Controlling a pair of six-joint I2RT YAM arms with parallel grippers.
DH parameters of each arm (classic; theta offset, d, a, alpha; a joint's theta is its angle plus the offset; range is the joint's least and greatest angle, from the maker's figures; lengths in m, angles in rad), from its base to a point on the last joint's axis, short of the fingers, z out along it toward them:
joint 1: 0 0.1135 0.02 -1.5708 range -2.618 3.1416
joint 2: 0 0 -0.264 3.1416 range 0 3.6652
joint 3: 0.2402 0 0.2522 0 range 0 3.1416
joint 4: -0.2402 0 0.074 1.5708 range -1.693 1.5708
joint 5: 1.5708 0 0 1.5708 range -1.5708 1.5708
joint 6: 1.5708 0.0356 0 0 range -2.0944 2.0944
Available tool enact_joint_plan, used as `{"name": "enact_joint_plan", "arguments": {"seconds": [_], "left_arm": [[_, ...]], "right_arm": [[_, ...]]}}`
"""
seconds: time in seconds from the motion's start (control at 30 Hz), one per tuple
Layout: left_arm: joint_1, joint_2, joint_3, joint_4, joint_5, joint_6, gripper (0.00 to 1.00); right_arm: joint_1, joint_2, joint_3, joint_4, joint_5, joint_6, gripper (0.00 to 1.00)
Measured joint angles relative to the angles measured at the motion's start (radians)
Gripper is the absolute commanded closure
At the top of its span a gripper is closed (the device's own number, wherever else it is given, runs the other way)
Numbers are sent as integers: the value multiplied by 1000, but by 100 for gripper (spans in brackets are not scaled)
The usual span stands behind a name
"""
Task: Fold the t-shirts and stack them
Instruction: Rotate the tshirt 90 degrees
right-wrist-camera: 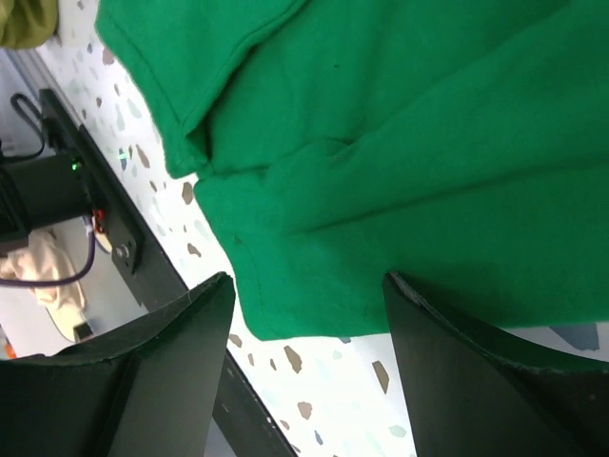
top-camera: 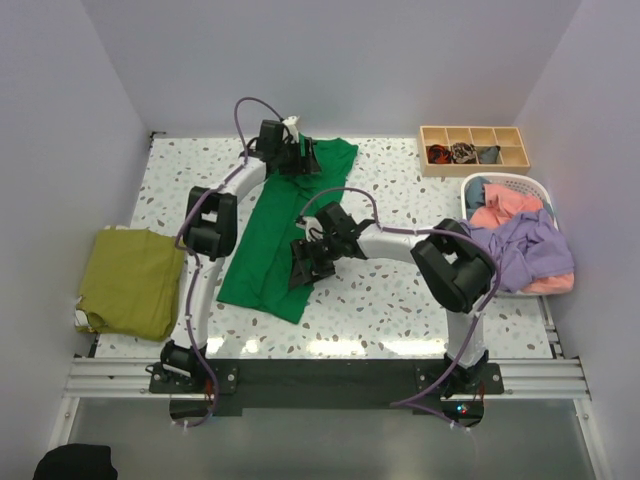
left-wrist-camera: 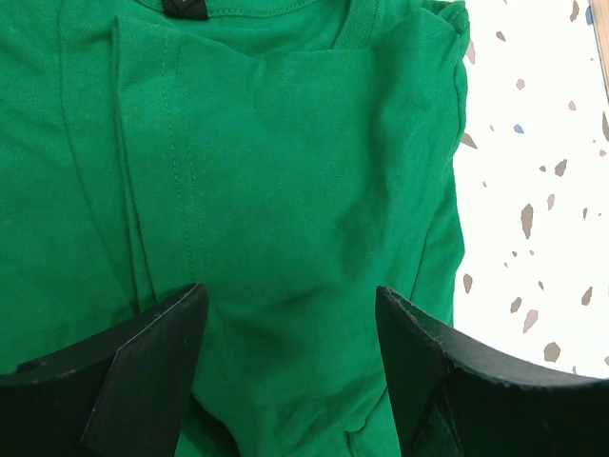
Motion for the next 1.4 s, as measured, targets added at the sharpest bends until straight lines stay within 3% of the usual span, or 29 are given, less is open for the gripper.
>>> {"name": "enact_joint_plan", "arguments": {"seconds": [0.17,0.33,0.6,0.87,1.07,1.23,1.4], "left_arm": [[2,0,-4,5,0,0,24],[9,-17,-37,26,-13,-2,24],[34,-100,-182,85,-38,-55,24],[36,-138,-236,177,53,-91,23],[35,-274,-256,282,126,-124,22],[35,-485,-385,378,132,-133,23],[35,-487,-418,435,140,-132,27]], "right_arm": [[6,-8,2,-25,69,20,30],[18,-90,-60,-71,232,30,28],[16,-163,-89,-171,460,23,29],[-14,-328,-176,-219,550,-40,26],[-140,-541,-172,-225,603,-56,26],[-243,-562,-166,-240,649,-64,26],[-244,-552,-166,-258,645,-71,26]]}}
